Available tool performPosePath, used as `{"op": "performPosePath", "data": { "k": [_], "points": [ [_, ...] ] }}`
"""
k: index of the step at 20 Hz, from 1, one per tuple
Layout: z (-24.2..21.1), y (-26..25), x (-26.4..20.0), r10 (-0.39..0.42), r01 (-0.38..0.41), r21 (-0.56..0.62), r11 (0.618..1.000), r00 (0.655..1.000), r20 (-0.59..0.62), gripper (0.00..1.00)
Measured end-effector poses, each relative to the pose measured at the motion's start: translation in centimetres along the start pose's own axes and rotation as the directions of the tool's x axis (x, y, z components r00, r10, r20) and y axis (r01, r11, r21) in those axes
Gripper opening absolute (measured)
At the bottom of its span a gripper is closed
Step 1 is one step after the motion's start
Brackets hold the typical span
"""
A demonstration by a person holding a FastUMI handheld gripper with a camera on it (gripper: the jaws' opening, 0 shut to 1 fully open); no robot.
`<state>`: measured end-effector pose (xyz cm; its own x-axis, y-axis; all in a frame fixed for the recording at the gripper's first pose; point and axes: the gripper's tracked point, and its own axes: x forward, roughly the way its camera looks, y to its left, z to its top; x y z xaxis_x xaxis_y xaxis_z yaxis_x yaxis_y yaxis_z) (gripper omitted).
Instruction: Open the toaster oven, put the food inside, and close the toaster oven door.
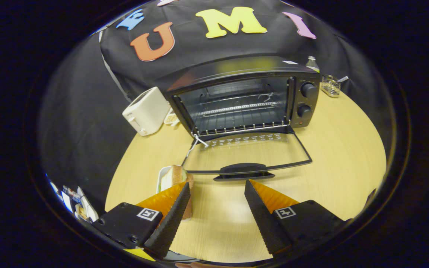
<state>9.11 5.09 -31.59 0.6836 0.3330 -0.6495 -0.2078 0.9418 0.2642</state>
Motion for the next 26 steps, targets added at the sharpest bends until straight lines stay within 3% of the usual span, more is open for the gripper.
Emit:
{"op": "performPosePath", "data": {
  "k": [6,11,12,14,17,20,23,26],
  "points": [
    [-1.2,3.5,1.4,0.194,-0.199,-0.030,0.980,0.974,-0.119,0.99],
    [-3.4,5.9,2.9,0.383,-0.382,0.069,0.922,0.866,-0.320,0.97],
    [-3.5,6.3,3.2,0.410,-0.400,0.101,0.911,0.851,-0.327,0.92],
    [-3.9,6.0,4.4,0.395,-0.357,0.174,0.918,0.870,-0.295,0.70],
    [-4.1,7.0,4.5,0.415,-0.330,0.344,0.879,0.884,-0.212,0.44],
    [-4.6,7.8,4.9,0.399,-0.319,0.386,0.865,0.905,-0.146,0.41],
    [-4.8,7.8,5.1,0.377,-0.312,0.346,0.885,0.915,-0.141,0.39],
    [-3.1,8.0,4.0,0.399,-0.356,0.308,0.882,0.913,-0.085,0.38]
  ]
}}
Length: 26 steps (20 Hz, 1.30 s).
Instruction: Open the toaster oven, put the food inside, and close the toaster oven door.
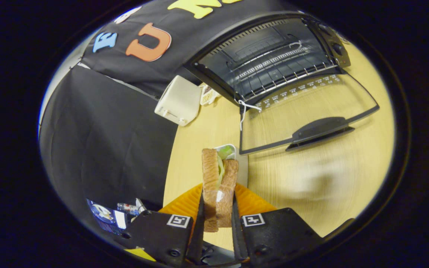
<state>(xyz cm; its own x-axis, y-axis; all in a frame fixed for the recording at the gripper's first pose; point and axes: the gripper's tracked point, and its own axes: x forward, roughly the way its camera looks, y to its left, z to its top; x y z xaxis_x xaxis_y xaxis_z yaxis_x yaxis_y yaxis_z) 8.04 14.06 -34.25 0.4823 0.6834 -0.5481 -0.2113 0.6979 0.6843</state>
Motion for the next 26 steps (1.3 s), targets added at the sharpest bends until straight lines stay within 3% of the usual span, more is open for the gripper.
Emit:
{"op": "performPosePath", "data": {
  "k": [4,13,18,22,26],
  "points": [
    [2.0,2.4,-2.5,0.097,-0.096,-0.025,0.995,0.993,0.068,0.37],
    [8.7,-0.9,-3.3,0.146,-0.160,0.046,0.986,0.963,0.227,0.37],
    [14.6,-4.0,-3.6,0.190,-0.255,0.108,0.961,0.892,0.411,0.37],
    [19.9,-6.2,-4.9,0.155,-0.308,0.159,0.938,0.783,0.602,0.37],
    [22.4,-7.8,-2.6,0.096,-0.298,0.221,0.929,0.769,0.632,0.37]
  ]
}}
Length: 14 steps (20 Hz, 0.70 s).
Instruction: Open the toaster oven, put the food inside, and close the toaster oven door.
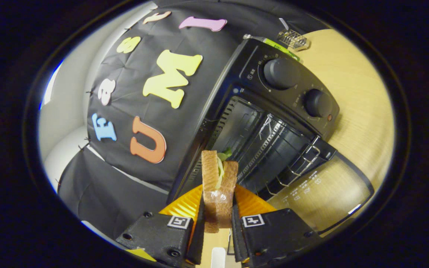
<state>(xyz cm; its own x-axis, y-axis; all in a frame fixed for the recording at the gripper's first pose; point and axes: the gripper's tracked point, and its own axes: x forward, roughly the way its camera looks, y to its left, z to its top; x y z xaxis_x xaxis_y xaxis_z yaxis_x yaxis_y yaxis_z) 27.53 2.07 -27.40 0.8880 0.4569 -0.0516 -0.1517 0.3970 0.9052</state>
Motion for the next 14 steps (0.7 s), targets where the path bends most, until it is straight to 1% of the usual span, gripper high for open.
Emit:
{"op": "performPosePath", "data": {
  "k": [4,7,9,10,11,12,13,14],
  "points": [
    [1.0,-0.3,4.0,-0.030,0.031,-0.017,0.999,0.998,0.064,0.37],
    [1.2,-0.7,5.8,-0.075,0.077,-0.013,0.997,0.990,0.119,0.37],
    [1.3,-1.6,6.3,-0.103,0.111,-0.046,0.993,0.984,0.148,0.37],
    [1.4,-1.9,6.4,-0.115,0.128,-0.074,0.989,0.981,0.156,0.40],
    [1.1,-2.4,6.4,-0.144,0.159,-0.093,0.983,0.978,0.152,0.42],
    [0.8,-2.7,6.8,-0.170,0.187,-0.131,0.974,0.976,0.135,0.48],
    [0.6,-2.7,6.7,-0.188,0.209,-0.184,0.960,0.974,0.127,0.53],
    [0.4,-3.0,7.0,-0.216,0.243,-0.260,0.935,0.968,0.131,0.58]
  ]
}}
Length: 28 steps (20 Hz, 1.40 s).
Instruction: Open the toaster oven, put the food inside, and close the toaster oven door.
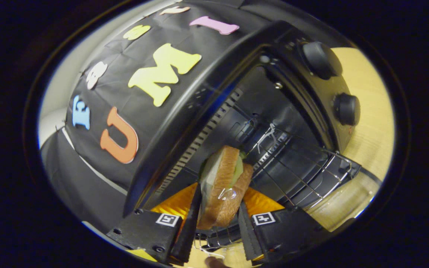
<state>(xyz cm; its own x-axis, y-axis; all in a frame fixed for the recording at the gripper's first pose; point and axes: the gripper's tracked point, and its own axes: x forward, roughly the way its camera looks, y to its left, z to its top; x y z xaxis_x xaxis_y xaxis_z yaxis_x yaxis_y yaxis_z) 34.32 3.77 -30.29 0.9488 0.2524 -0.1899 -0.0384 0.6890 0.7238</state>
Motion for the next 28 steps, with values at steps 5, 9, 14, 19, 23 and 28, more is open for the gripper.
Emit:
{"op": "performPosePath", "data": {
  "k": [5,9,14,19,23,28],
  "points": [
    [1.4,-2.4,-1.3,-0.164,0.164,-0.368,0.915,0.986,0.032,0.94],
    [2.7,-3.0,-2.8,-0.186,0.184,-0.392,0.902,0.982,0.032,1.00],
    [3.9,-1.4,-6.5,-0.111,0.115,-0.471,0.874,0.993,0.036,1.00],
    [3.4,-1.1,-11.6,-0.109,0.128,-0.584,0.802,0.992,0.067,1.00],
    [1.3,-2.1,-15.7,-0.133,0.151,-0.653,0.742,0.988,0.078,1.00],
    [-3.0,-3.4,-18.4,-0.120,0.147,-0.740,0.656,0.989,0.090,1.00]
  ]
}}
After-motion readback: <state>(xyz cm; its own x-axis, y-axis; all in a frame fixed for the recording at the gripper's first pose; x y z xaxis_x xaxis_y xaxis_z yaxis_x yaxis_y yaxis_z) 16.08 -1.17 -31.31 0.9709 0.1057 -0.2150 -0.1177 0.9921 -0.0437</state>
